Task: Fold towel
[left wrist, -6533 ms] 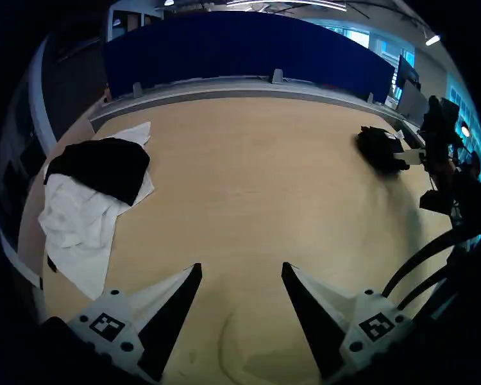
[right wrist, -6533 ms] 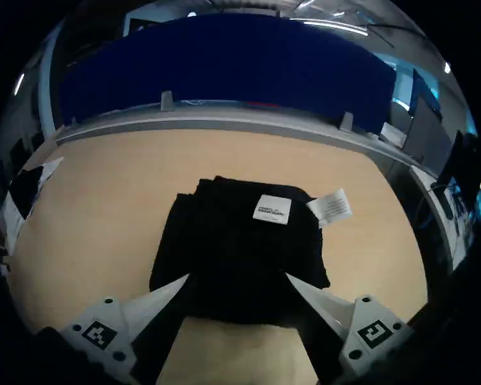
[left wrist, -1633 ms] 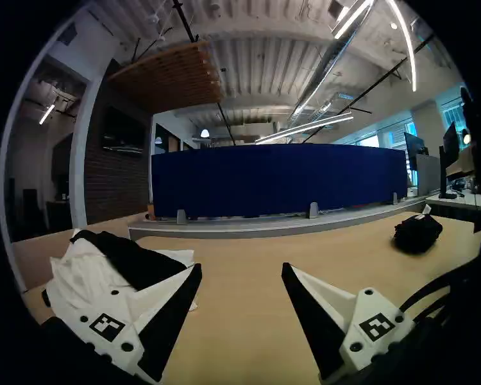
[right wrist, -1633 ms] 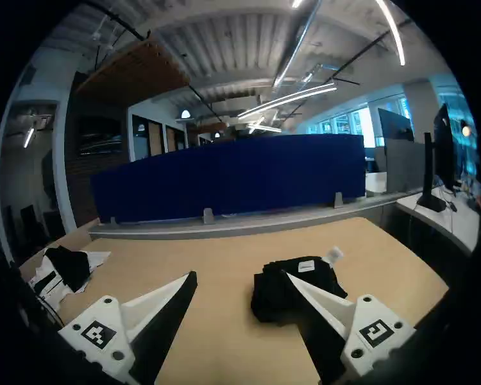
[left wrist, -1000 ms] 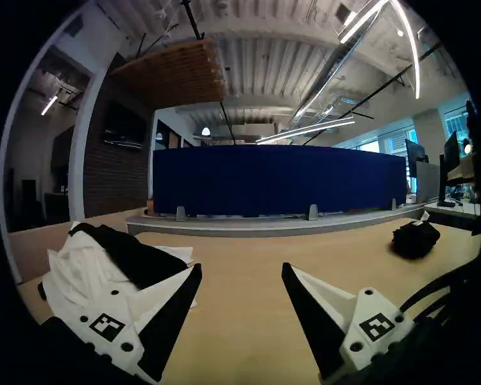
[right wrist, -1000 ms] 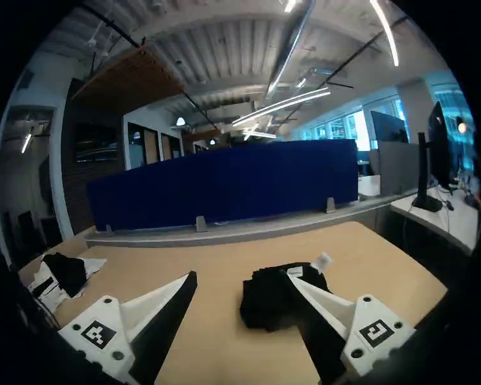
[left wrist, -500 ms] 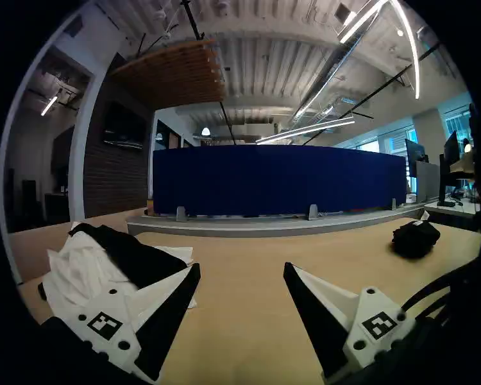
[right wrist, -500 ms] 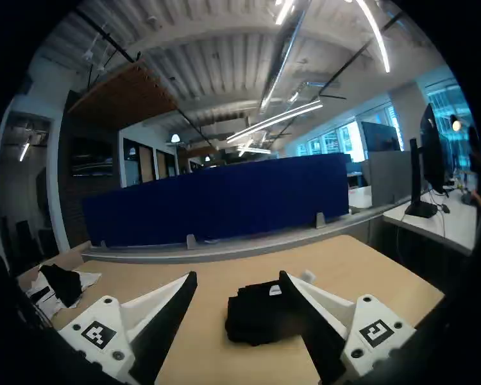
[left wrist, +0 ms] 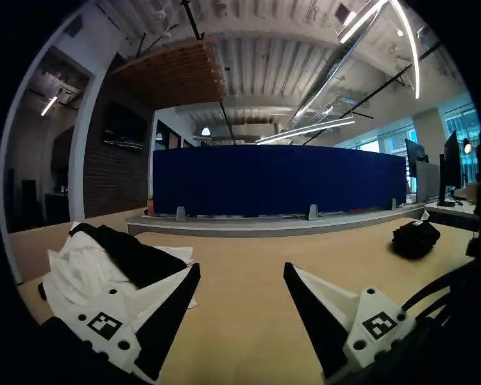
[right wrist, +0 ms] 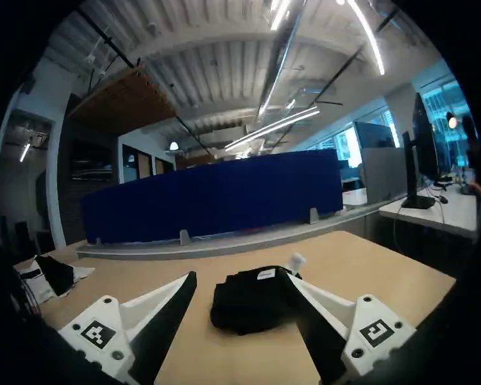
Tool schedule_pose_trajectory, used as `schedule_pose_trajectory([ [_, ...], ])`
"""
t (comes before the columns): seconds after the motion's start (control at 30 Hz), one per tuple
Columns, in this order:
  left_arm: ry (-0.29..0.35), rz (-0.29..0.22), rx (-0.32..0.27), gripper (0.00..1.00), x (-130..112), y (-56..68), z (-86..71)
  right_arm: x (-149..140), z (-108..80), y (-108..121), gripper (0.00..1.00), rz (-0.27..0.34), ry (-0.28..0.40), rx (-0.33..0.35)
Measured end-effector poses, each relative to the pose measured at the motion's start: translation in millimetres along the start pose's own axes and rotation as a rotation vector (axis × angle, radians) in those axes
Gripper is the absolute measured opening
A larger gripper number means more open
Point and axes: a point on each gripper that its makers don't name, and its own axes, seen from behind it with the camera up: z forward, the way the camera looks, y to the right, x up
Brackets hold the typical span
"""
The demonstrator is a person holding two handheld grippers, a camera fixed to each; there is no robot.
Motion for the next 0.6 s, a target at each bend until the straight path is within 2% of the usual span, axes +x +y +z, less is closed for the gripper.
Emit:
schedule_pose_trajectory([
  [0.2, 0.0, 0.0, 0.0, 0.97, 0, -0.3, -0.9, -18, 0.0, 3, 0.99, -0.017, 0.017, -0.006],
  [0.47, 0.0, 0.0, 0.0, 0.97, 0, -0.2, -1.0, -40, 3.7, 3, 0.99, -0.043, 0.005, -0.008],
  [0.6, 0.0, 0.0, 0.0, 0.97, 0, -0.1, -1.0, -42, 7.1, 1, 0.99, -0.046, 0.01, -0.005],
])
